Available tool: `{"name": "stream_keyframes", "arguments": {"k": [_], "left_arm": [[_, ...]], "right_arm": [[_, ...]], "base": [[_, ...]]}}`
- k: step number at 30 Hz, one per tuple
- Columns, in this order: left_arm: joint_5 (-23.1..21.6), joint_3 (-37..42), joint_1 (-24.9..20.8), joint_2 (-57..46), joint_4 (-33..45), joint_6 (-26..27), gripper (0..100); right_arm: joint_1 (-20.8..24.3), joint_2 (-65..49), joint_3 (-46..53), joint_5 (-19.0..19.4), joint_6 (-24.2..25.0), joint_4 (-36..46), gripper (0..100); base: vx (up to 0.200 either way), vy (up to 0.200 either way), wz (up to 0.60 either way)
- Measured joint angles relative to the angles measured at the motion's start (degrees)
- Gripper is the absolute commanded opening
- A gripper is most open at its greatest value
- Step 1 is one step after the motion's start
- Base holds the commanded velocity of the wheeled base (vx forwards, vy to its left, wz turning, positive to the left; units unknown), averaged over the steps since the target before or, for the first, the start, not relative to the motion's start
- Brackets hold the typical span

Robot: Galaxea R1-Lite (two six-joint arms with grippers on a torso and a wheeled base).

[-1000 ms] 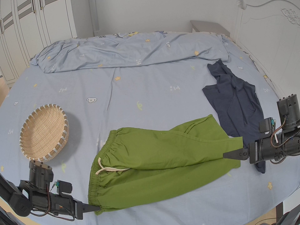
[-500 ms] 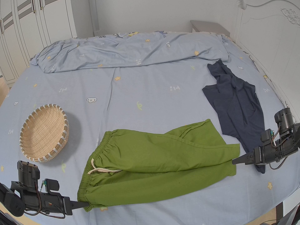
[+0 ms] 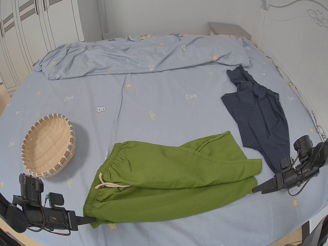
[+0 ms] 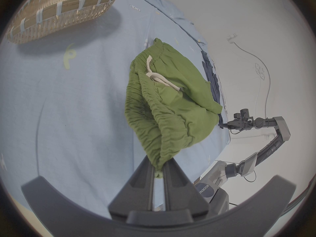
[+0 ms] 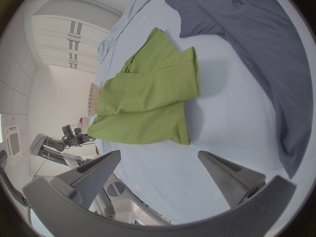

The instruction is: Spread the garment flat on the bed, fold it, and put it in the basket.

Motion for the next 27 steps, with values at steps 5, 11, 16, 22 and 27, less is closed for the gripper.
{"name": "stream_keyframes", "arguments": {"k": [5,11,16,22,27], "left_arm": [[0.0,0.0,0.1,0.1,0.0,0.0,0],[0.0,-0.1,0.1,0.1,0.0,0.0,0],[-0.1,-0.2,0.1,0.1,0.0,0.0,0],[-0.1,-0.2,0.1,0.2,0.0,-0.1,0],[-0.1,-0.2,0.1,0.2,0.0,-0.1,0]], "right_arm": [[0.1,1.6,0.0,4.2,0.2,-1.7,100],[0.2,3.4,0.1,4.3,0.4,-4.9,100],[0.2,5.2,0.3,4.4,0.7,-7.1,100],[0.6,6.5,0.4,4.4,1.1,-10.4,100],[0.8,7.5,0.5,4.7,1.4,-11.2,100]], "base": [[0.0,0.0,0.0],[0.0,0.0,0.0],[0.0,0.0,0.0],[0.0,0.0,0.0],[0.0,0.0,0.0]]}}
